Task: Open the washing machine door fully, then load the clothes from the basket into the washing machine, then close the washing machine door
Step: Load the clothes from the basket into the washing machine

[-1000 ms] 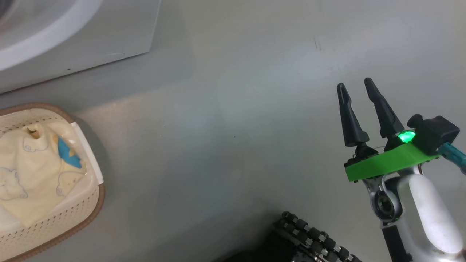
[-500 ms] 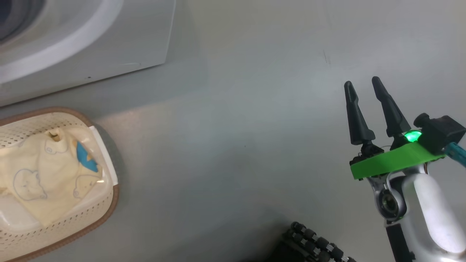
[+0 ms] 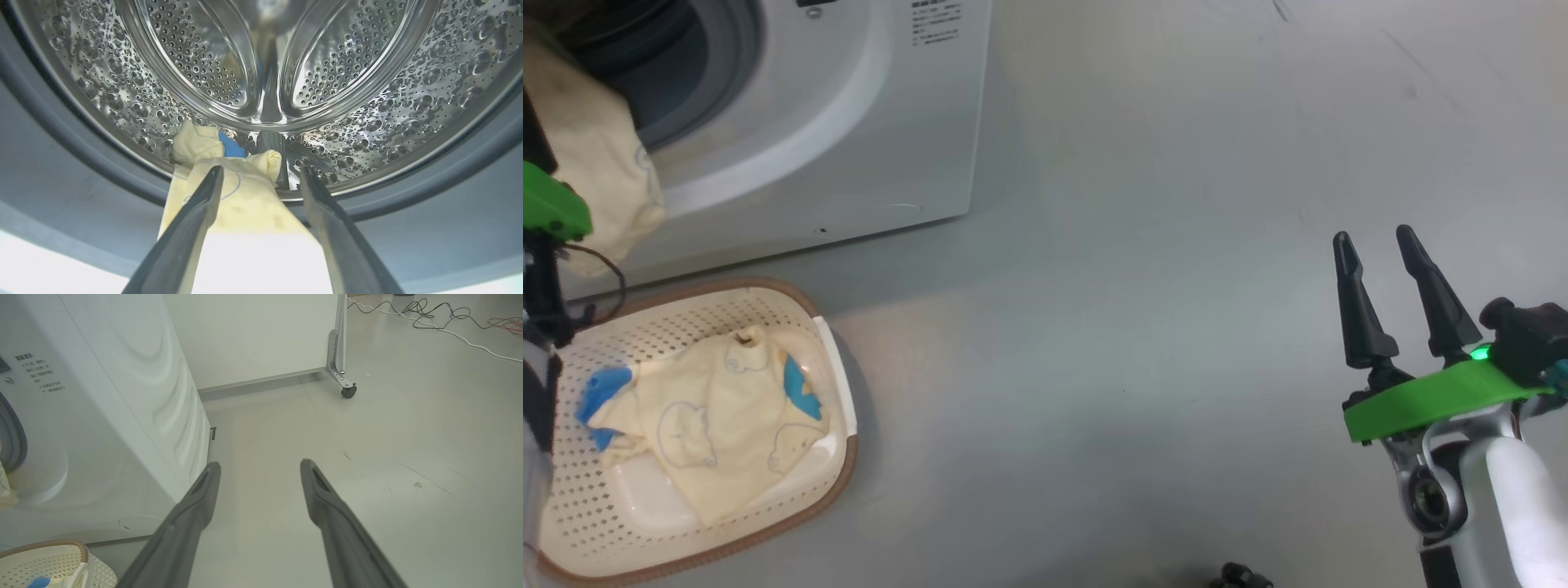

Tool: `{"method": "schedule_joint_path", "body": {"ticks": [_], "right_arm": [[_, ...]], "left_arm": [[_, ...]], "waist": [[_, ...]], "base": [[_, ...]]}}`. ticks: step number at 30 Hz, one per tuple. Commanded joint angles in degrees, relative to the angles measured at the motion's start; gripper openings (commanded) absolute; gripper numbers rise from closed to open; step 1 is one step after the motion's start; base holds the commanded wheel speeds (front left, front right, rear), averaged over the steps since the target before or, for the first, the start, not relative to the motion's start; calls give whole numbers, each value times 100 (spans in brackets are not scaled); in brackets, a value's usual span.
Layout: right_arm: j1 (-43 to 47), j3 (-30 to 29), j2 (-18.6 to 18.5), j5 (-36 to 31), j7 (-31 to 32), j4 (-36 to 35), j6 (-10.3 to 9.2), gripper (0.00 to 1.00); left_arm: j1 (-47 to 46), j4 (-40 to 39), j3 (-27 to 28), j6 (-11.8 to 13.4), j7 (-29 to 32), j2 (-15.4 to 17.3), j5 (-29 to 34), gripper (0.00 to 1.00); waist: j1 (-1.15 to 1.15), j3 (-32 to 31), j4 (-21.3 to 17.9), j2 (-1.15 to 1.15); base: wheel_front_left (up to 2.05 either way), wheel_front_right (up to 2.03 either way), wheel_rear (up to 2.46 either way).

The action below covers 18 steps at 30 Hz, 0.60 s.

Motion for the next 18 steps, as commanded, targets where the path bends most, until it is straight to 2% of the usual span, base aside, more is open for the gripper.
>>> {"method": "schedule_joint_path", "body": {"ticks": [1,5,12,18], "right_arm": [[112,5,-84,-68,61,-259,0,100],[285,-90,-84,-187,211,-443,0,100],[574,-232,-84,-420,524,-788,0,100],[791,-234,-84,-553,722,-952,0,100]], "left_arm": [[180,-302,148,80,-88,174,15,100],[871,-869,243,273,-111,-62,64,100],[2673,-2589,554,764,-115,-497,432,100],[3748,-3531,534,990,-115,-758,734,100]], "waist": [[0,-285,259,0],[0,-533,480,0],[0,-1013,858,0],[0,-1384,1105,0]], "base": [[0,0,0],[0,0,0],[0,0,0],[0,0,0]]}}
